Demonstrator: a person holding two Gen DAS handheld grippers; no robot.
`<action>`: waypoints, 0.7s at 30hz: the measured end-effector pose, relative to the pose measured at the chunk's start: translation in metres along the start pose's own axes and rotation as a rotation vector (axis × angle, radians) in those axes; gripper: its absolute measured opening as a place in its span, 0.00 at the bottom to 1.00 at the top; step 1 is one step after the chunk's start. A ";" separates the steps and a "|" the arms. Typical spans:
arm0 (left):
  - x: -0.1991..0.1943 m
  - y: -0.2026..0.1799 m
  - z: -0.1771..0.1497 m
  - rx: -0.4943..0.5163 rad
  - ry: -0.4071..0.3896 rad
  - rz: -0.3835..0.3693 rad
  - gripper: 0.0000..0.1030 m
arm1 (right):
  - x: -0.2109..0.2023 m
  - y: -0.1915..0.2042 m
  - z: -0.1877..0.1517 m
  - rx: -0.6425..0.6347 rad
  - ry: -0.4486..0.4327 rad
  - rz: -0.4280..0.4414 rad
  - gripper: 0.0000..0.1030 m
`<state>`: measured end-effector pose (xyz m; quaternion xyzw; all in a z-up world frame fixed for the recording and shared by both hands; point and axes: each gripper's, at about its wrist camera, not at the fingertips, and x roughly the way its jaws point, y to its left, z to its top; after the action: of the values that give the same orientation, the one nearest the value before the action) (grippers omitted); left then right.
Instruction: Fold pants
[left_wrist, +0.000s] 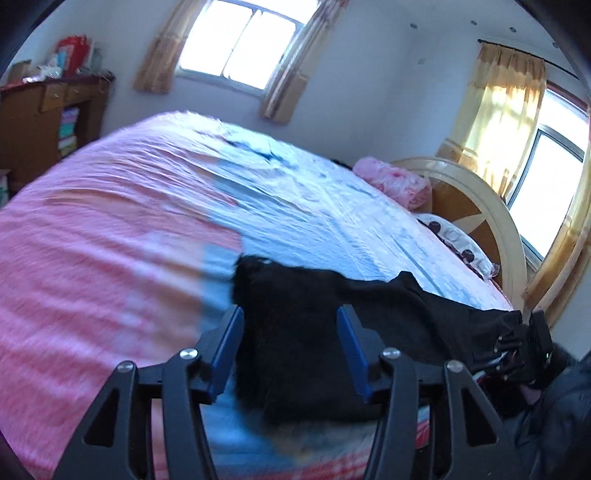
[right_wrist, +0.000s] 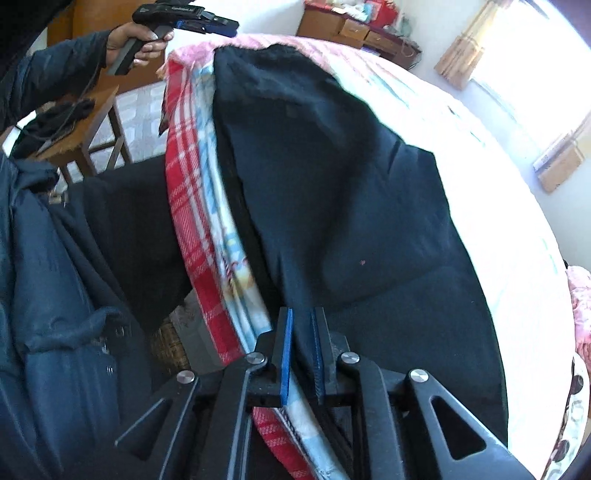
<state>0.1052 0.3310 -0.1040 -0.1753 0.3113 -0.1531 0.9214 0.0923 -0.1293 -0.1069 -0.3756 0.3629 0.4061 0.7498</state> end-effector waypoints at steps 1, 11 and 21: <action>0.017 -0.001 0.009 -0.008 0.032 0.001 0.54 | 0.000 0.000 0.001 0.005 -0.007 -0.004 0.11; 0.082 -0.002 0.034 0.026 0.159 0.037 0.11 | 0.008 0.010 0.005 0.019 -0.043 0.005 0.11; 0.105 0.019 0.036 0.025 0.172 0.088 0.14 | 0.038 -0.007 0.003 0.133 0.012 0.037 0.12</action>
<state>0.2109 0.3150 -0.1397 -0.1362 0.3949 -0.1307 0.8991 0.1148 -0.1171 -0.1362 -0.3203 0.4006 0.3927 0.7633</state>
